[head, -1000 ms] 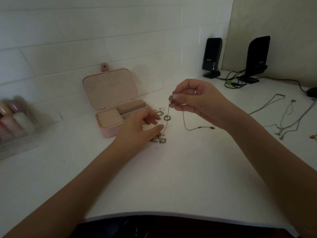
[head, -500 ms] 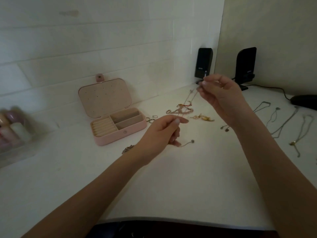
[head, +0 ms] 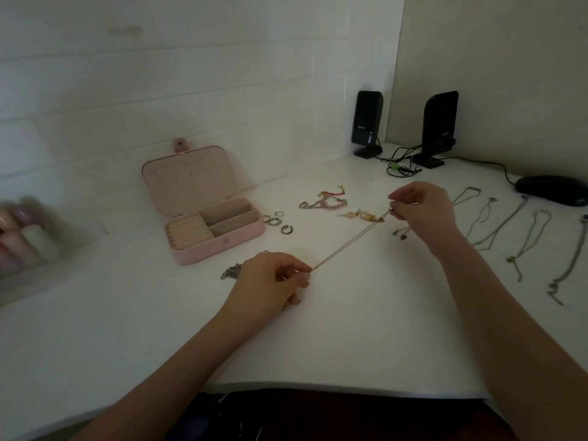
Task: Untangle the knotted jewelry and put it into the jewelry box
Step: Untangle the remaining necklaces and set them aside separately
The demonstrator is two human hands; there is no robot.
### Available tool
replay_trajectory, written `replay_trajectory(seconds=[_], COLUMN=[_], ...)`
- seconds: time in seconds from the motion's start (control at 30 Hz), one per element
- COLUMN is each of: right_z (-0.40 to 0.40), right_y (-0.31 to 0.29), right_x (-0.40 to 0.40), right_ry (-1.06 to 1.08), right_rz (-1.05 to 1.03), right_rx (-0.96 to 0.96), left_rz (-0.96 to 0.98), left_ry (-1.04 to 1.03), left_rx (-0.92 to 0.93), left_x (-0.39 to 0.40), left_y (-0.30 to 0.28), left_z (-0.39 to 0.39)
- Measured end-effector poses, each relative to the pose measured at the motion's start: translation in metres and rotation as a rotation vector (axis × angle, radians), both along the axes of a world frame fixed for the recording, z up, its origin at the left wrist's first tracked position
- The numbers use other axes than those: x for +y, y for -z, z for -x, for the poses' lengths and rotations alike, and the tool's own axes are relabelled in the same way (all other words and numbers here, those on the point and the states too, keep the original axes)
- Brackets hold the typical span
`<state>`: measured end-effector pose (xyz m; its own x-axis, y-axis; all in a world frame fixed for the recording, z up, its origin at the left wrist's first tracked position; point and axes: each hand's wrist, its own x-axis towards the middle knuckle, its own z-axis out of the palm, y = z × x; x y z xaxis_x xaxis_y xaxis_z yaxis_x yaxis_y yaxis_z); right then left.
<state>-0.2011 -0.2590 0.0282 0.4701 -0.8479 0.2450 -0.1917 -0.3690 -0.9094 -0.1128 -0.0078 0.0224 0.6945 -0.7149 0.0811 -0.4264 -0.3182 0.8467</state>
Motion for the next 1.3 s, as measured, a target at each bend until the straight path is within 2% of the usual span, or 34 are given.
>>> replay_trajectory(seconds=[0.1,0.33,0.53,0.87,1.03,1.17,1.23,1.3], right_z=[0.005,0.010,0.006,0.002,-0.001,-0.006,-0.015,-0.028], right_y=[0.003,0.012,0.015,0.021,0.023,0.018,0.012,0.008], right_x=[0.002,0.013,0.022,0.025,0.027,0.035,0.050,0.072], right_ry=[0.040,-0.028,-0.074,-0.119,-0.119,-0.108,-0.200,-0.405], right_rz=[0.094,0.190,0.224,0.307,0.335,0.349,0.345,0.349], right_rx=[0.052,0.189,0.244,0.312,0.333,0.219,0.145,0.167], left_rz=[-0.017,-0.074,-0.065,-0.134,-0.136,-0.016,-0.007,-0.103], left_ry=[0.008,-0.064,-0.143,0.014,0.005,-0.117,-0.141,-0.110], left_rx=[-0.107,-0.419,-0.517,-0.743,-0.730,-0.617,-0.620,-0.629], left_x=[0.011,0.043,0.063,0.074,0.076,0.076,0.072,0.066], left_y=[0.001,0.006,0.011,0.026,0.028,0.024,0.020,0.017], left_z=[0.003,-0.001,-0.010,-0.030,-0.039,-0.039,-0.045,-0.053])
